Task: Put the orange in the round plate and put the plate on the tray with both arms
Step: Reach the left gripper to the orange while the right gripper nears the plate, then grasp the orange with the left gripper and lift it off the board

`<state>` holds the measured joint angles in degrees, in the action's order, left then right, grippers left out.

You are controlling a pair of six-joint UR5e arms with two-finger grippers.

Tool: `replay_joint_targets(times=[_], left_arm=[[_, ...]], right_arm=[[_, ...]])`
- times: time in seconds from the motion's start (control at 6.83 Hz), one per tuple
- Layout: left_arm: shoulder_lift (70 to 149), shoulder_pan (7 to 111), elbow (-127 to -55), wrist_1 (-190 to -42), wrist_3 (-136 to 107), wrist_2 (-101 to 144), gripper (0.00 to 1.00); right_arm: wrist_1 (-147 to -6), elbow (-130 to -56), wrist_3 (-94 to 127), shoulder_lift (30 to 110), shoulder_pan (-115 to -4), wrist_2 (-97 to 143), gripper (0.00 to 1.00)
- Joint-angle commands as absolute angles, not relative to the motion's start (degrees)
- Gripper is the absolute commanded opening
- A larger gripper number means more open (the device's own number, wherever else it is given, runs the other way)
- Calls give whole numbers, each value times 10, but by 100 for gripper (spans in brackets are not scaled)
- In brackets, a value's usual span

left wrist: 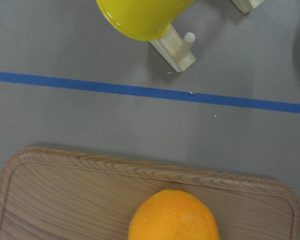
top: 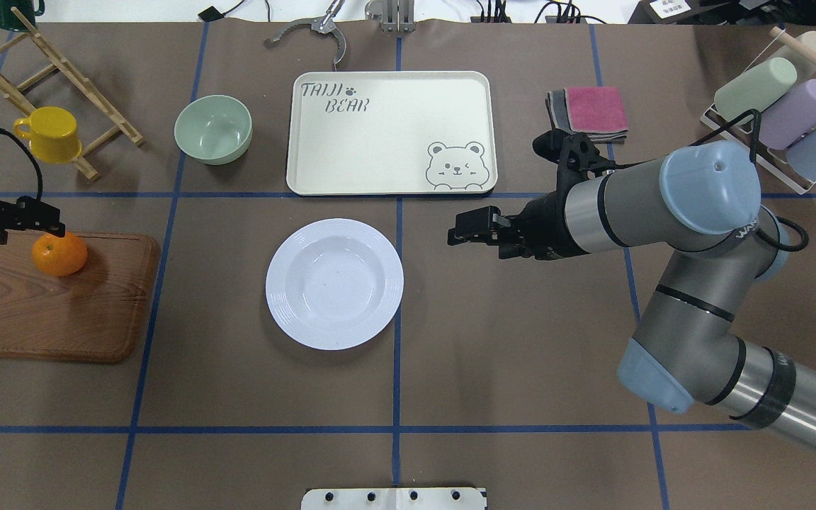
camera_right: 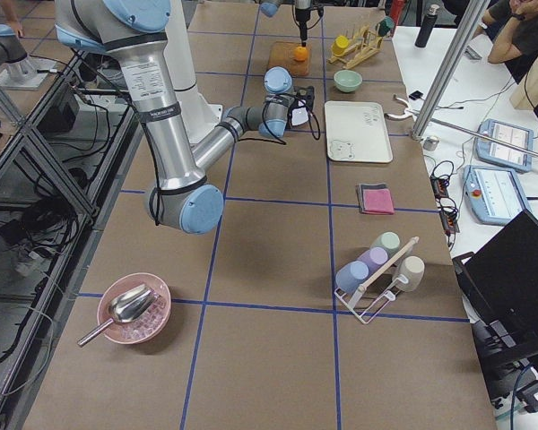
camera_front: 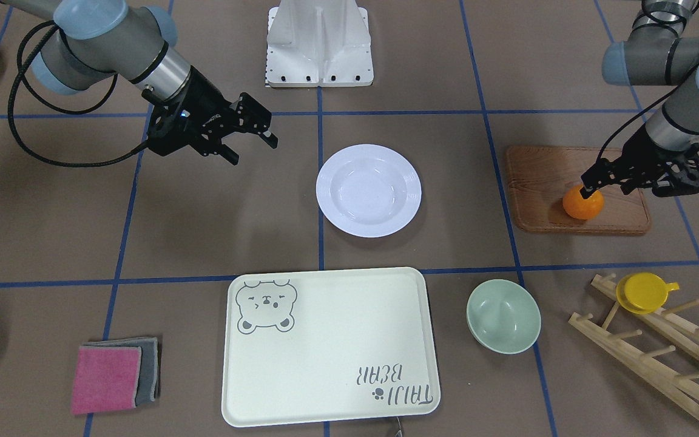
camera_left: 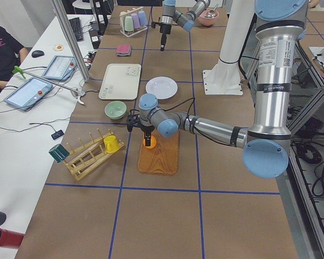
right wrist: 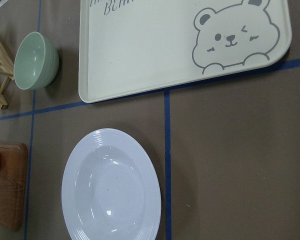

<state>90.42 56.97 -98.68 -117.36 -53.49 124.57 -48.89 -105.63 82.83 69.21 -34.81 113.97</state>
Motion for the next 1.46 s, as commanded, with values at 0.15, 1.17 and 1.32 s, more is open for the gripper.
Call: replay_joint_targets(times=[0.15,1.17,1.32], left_arm=[[923,548,-957,-1175,-553,1234,99],[955,526,-932,-1172,-564,1225,76],[961,526,-948,-1165,-565,1229,76]], right_arm=[[-468,-1054,830,689,-313,1093,96],[-467,-1052,833,681,-309,1092,96],[-458,-1039,860,664,-308,1086,95]])
